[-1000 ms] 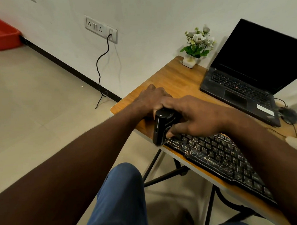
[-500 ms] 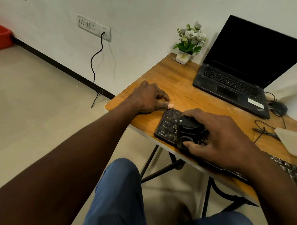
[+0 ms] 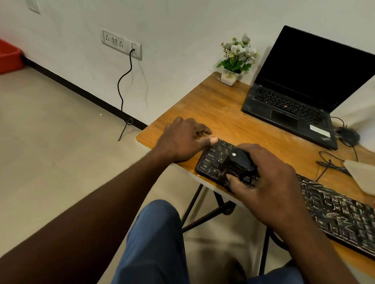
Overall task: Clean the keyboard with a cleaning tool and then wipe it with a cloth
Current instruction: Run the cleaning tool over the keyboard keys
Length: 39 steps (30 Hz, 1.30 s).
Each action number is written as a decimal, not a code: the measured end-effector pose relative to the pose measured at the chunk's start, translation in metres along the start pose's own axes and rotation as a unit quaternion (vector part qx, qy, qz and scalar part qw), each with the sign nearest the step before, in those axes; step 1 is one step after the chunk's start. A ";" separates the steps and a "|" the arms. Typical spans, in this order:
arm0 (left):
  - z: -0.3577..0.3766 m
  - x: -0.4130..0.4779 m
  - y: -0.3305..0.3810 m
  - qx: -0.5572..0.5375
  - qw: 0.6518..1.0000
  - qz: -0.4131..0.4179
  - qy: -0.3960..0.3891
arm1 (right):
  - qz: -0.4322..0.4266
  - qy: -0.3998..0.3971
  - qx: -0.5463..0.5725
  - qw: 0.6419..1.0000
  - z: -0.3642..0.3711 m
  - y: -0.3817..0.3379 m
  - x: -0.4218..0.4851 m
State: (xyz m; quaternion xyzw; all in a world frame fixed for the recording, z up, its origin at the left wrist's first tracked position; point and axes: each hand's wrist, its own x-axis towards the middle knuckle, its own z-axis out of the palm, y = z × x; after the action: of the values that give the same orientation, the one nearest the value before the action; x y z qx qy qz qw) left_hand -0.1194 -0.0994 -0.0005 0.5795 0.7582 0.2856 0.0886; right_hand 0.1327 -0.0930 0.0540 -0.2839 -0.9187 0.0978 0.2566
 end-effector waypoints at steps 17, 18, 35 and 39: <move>-0.003 -0.008 0.006 0.098 0.990 -0.001 -0.106 | -0.073 0.013 0.002 0.997 0.044 -0.024 0.003; -0.004 -0.008 0.006 0.112 0.987 0.004 -0.118 | -0.073 0.017 0.004 0.997 0.048 -0.027 0.007; -0.004 -0.011 0.010 0.088 0.992 0.009 -0.090 | 0.014 0.041 0.045 0.998 0.022 -0.002 0.033; 0.001 -0.011 0.013 0.082 0.995 -0.008 -0.061 | 0.056 -0.039 0.161 0.985 0.008 0.010 0.044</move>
State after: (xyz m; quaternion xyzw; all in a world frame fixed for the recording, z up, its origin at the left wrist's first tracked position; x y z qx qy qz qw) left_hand -0.1053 -0.1071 0.0036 0.5951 0.7768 0.1858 0.0893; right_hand 0.1022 -0.0601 0.0627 -0.2859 -0.8827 0.2697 0.2576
